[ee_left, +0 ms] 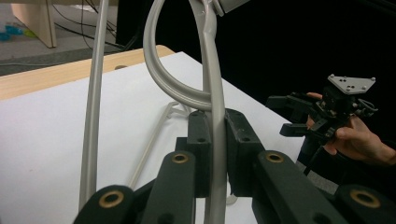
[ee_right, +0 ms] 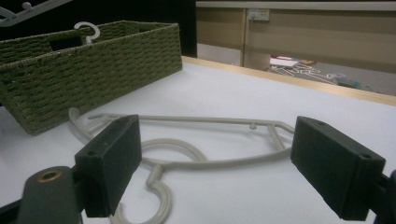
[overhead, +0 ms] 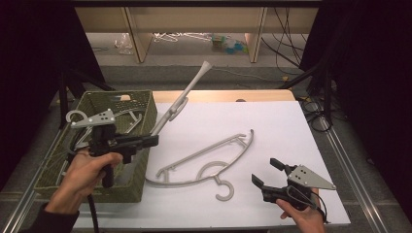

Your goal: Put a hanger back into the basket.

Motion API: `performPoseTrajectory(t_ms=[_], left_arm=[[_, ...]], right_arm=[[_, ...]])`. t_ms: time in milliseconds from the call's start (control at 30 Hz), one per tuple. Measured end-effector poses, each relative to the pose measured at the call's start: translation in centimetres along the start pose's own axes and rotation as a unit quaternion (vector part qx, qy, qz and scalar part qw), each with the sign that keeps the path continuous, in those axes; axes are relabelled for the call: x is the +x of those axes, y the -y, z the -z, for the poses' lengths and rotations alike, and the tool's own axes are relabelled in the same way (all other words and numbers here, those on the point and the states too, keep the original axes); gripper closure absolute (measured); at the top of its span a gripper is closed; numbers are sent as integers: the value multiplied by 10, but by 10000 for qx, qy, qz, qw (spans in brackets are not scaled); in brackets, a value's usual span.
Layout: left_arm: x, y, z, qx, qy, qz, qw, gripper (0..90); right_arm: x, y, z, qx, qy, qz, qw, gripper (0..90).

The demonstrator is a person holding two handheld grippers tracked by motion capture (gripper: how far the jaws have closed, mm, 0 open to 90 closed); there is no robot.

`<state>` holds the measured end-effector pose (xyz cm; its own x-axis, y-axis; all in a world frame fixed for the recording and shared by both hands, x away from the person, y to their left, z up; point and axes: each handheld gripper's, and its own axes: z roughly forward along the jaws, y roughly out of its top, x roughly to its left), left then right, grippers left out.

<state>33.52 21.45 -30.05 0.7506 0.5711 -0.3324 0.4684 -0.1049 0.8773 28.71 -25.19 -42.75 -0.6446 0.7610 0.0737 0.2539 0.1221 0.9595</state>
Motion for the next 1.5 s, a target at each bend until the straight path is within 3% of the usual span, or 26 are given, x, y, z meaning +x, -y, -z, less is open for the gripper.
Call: performPoseTrajectory(t_ms=[233,467,633,767,833,1267,1433,1500], left_arm=[[12,6,16,64,-75,-13,10000,814],[24,11,33,-24,-233,129,9996,815],[43,14,54,-51,-340,265,9991,814],[54,15,64,-11,-483,147,9987,815],[69,17,73,105,-514,153,9985,815],[116,34,90,288,-674,218,9971,814],[122,39,96,350,-612,134,9974,814],[127,43,100,442,-688,117,9966,814]], right_arm=[[0,0,0,-13,8,10,10000,172],[0,0,0,-14,17,1,10000,172],[0,0,-1,-10,41,20,10000,172],[0,1,-1,-20,58,39,10000,172],[0,0,-1,6,46,32,10000,172],[0,2,-3,12,32,-34,10000,172],[0,2,-4,-16,8,-22,10000,172],[-1,2,-4,-24,10,-22,10000,172]])
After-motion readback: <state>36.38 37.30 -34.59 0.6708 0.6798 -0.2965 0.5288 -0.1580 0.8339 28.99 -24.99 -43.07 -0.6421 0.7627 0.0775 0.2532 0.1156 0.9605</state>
